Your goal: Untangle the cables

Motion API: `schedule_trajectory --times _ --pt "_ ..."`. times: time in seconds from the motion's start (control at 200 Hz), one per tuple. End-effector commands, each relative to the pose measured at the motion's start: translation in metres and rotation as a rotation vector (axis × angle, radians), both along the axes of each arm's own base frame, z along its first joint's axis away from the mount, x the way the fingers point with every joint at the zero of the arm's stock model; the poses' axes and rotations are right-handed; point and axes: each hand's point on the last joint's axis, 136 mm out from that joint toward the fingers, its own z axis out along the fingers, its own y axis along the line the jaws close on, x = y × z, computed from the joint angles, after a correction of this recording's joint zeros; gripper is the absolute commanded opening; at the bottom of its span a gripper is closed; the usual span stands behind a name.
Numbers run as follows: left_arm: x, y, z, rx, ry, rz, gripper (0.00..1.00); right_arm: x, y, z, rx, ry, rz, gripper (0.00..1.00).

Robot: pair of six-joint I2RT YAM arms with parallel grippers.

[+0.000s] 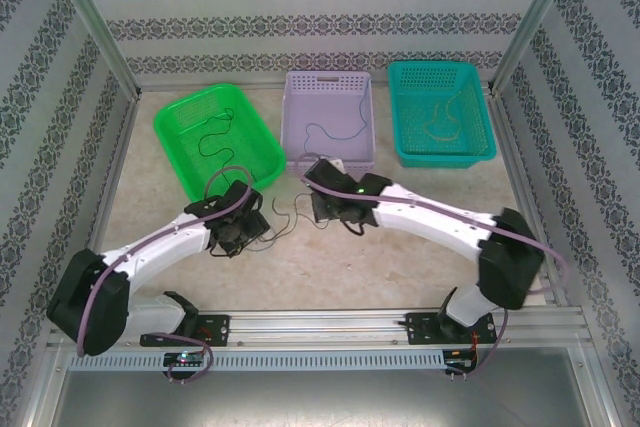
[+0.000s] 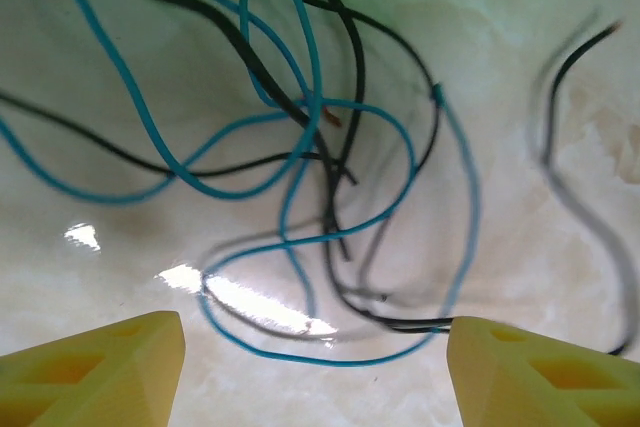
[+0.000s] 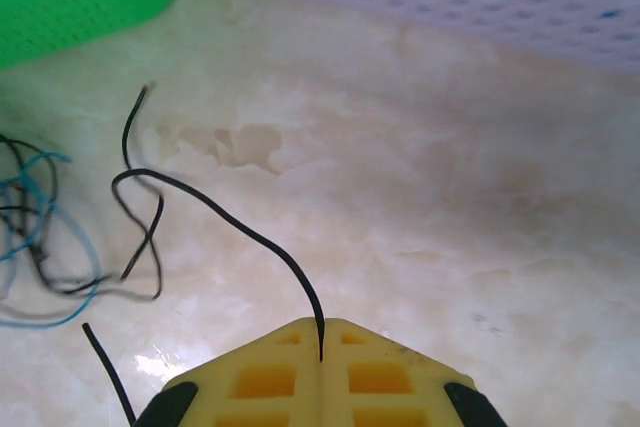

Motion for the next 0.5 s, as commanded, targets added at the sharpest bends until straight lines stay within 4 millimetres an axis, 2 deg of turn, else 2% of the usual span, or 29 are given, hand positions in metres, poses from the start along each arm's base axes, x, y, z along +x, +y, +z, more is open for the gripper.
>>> schedule_trajectory --times 0.0,0.095,0.3,0.495 --pt "0.024 -0.010 0.007 0.008 -0.067 -0.018 0.70 -0.008 -0.036 0.000 -0.096 -0.013 0.041 0.00" --pt "0.029 -0.014 -0.005 0.050 -0.028 -0.035 0.62 -0.011 -0.053 0.017 -0.071 -0.047 0.031 0.00" --pt "0.019 0.003 -0.041 0.167 0.044 -0.005 0.36 -0.012 -0.098 0.056 -0.068 -0.132 -0.037 0.00" --pt "0.016 0.003 -0.042 0.193 0.042 -0.008 0.13 -0.007 -0.163 0.097 -0.106 -0.244 -0.197 0.00"
